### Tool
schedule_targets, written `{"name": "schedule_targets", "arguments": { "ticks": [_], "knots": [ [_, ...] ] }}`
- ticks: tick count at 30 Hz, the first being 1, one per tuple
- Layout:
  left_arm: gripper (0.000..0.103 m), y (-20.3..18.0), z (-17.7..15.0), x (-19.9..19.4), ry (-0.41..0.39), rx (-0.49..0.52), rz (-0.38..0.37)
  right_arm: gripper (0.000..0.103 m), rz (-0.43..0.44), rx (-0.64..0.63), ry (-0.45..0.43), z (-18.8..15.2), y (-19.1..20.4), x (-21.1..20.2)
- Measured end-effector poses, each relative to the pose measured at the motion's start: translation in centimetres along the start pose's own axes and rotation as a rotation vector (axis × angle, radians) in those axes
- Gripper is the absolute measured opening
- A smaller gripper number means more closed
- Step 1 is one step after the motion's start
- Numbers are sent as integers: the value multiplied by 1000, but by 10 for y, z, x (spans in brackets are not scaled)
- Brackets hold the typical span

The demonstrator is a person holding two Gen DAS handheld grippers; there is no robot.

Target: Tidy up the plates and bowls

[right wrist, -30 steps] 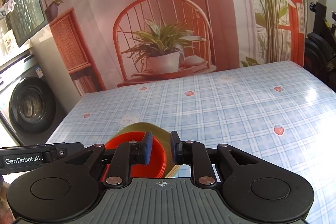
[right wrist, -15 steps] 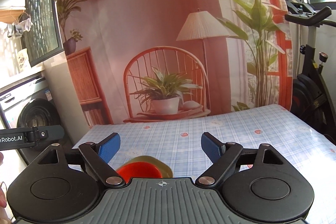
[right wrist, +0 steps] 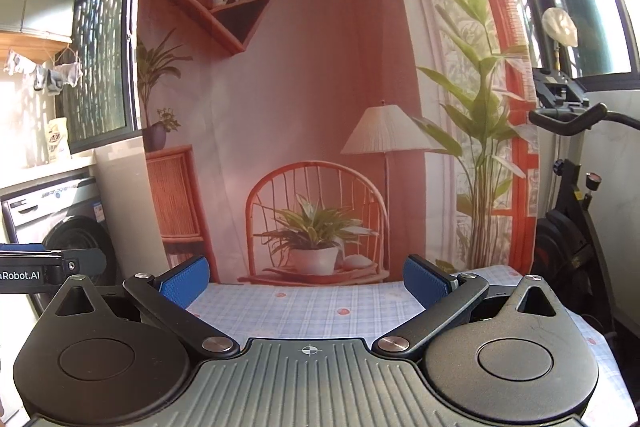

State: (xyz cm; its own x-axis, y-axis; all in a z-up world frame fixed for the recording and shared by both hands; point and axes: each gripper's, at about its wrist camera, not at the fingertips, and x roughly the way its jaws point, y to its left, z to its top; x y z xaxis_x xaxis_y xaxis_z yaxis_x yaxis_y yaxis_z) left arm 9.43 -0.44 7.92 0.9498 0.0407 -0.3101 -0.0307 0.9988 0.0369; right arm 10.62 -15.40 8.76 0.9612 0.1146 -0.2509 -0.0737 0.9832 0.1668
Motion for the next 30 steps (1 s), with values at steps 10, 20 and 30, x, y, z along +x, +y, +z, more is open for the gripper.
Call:
{"name": "schedule_targets", "arguments": {
  "ticks": [10, 20, 30],
  "knots": [
    [96, 2, -3, -1, 8, -5, -18, 103, -21, -15, 3, 5, 6, -6],
    [96, 4, -5, 0, 4, -2, -12, 103, -36, -2, 3, 3, 5, -5],
    [96, 4, -6, 1, 6, 0, -37, 103, -45, 5, 12, 1, 4, -3]
  ]
}}
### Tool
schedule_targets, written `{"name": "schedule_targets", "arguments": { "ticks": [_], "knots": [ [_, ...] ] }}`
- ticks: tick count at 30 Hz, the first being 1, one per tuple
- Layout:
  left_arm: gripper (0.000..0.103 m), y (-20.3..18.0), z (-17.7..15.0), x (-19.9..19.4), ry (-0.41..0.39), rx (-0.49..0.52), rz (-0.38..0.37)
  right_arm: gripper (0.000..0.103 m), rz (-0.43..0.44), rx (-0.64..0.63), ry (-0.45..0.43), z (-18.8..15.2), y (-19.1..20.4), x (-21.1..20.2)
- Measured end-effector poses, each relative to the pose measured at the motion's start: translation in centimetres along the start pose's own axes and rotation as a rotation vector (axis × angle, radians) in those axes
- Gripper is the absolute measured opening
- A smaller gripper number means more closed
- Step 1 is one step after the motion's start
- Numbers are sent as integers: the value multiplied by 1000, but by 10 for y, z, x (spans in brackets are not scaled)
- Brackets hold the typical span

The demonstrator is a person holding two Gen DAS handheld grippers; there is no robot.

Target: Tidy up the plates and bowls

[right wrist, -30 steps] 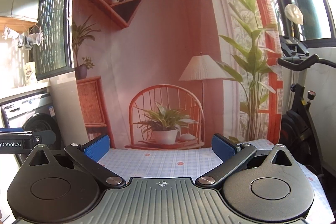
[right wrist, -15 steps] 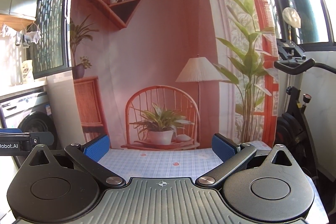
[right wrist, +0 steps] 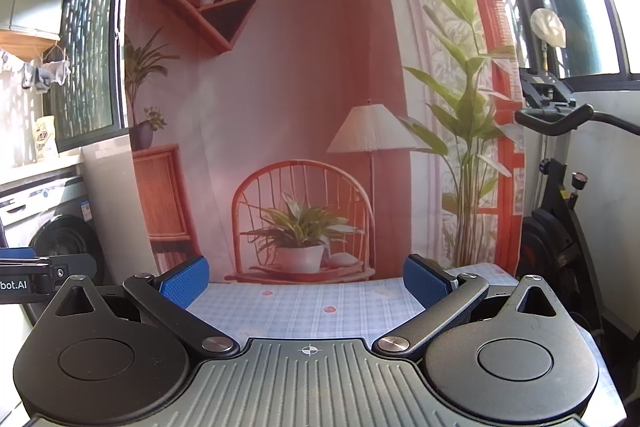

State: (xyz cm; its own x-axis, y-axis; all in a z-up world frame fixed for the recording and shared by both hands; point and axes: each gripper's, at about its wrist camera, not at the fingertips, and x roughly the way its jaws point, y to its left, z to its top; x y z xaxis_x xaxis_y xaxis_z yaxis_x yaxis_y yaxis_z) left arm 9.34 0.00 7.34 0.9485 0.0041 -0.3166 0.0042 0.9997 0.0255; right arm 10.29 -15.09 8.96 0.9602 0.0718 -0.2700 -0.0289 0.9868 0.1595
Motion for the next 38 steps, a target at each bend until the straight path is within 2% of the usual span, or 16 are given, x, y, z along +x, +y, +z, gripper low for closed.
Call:
{"name": "schedule_targets", "arguments": {
  "ticks": [38],
  "knots": [
    [96, 9, -1, 7, -13, 19, -61, 103, -4, 6, 20, -3, -4, 4]
  ]
}}
